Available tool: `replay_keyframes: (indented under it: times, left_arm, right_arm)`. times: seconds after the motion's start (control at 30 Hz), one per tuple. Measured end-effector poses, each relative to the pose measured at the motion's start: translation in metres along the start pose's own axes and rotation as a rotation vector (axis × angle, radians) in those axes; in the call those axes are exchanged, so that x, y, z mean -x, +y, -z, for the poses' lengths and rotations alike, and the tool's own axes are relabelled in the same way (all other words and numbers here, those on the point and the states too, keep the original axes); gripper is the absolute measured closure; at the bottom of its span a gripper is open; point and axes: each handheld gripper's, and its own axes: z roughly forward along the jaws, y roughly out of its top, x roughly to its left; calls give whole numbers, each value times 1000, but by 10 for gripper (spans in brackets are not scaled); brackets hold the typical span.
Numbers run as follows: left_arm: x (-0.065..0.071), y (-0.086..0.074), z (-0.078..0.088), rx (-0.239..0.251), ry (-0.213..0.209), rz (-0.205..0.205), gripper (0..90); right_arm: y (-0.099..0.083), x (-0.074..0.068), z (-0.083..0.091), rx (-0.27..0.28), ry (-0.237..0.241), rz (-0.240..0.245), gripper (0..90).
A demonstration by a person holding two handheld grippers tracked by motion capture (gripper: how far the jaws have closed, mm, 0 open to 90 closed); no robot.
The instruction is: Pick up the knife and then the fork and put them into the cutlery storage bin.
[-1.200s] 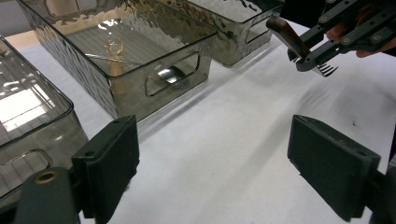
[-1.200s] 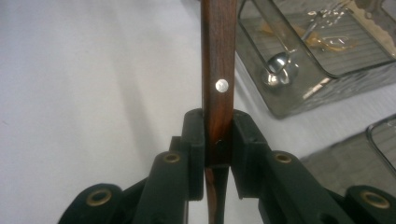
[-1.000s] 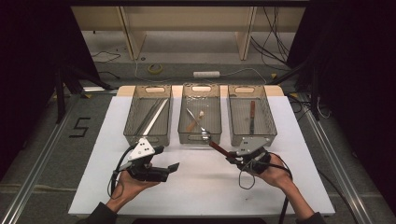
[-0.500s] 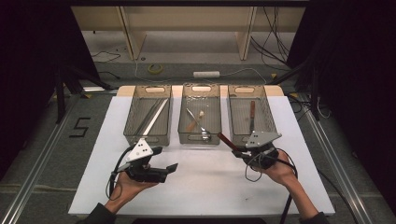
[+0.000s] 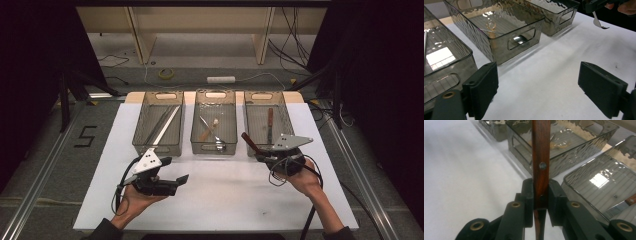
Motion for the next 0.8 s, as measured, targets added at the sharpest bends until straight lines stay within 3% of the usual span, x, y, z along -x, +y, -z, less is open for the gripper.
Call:
replay_keyframes:
  times: [0.4,0.8]
  left_arm:
    - [0,0,0,12,4,6,161]
    - [0,-1,-1,9,3,5,161]
  right_arm:
    - [3,11,4,43,-46,-60,778]
    - [9,26,6,72,-82,-88,778]
